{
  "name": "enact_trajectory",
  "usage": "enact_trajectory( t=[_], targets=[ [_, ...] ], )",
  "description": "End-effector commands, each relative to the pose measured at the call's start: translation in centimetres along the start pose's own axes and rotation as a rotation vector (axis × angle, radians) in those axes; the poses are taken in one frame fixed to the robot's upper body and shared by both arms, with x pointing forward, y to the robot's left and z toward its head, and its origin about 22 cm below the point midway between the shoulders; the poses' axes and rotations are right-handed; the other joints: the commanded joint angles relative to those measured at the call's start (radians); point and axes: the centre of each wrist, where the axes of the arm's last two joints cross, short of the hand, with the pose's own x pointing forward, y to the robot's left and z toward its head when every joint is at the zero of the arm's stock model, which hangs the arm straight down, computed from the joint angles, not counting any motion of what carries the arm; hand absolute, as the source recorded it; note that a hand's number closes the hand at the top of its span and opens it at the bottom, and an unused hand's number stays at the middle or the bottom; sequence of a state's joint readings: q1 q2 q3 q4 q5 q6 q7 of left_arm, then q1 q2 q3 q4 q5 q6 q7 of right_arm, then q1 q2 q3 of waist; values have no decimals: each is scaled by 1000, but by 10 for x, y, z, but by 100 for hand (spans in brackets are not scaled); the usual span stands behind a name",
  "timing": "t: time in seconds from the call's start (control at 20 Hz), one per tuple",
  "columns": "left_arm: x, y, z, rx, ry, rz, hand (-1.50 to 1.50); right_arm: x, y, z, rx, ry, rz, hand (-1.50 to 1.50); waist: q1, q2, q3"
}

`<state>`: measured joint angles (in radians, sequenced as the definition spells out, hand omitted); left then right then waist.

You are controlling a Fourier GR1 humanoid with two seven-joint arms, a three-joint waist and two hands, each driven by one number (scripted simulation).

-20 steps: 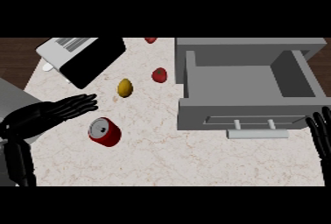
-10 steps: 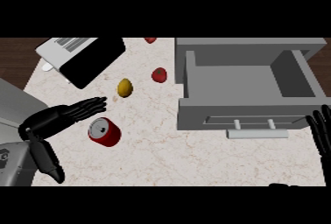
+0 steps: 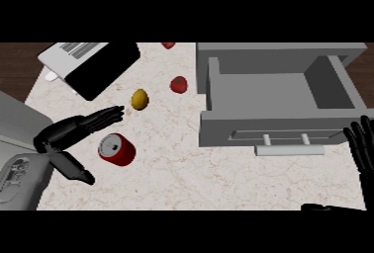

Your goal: Pick up the can, place it into the drawer and close the drawer

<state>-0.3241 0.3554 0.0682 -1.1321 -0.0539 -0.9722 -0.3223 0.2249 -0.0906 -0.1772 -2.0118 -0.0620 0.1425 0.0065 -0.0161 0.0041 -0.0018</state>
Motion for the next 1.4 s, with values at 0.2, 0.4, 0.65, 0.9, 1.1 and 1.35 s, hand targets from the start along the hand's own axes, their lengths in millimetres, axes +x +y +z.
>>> enact_trajectory(
  t=[0.2, 0.4, 0.65, 0.9, 1.1, 1.35],
  targets=[
    [-25, 9, 13, -74, -75, 38, -150, -2, -9, 4, 9, 10, -8, -150, -6, 2, 0],
    [-34, 14, 6, -57, -70, 19, -150, 4, 11, -1, 32, -10, -15, -150, -15, 6, -1],
    [-44, 13, 19, -69, -39, 24, -150, 10, 7, 3, -8, -7, 1, -150, -6, 2, -1],
    [-71, -1, 12, -41, -19, 33, -150, 17, -1, 2, 16, -16, -3, -150, -15, 4, -1],
    [-74, 6, 22, -49, 8, 45, -150, 4, 8, 3, -2, -11, -9, -150, -14, 6, -1],
    [-80, 0, 4, -47, -16, 44, -150, 8, -6, 4, -7, -12, -26, -150, -16, 5, -1]
  ],
)
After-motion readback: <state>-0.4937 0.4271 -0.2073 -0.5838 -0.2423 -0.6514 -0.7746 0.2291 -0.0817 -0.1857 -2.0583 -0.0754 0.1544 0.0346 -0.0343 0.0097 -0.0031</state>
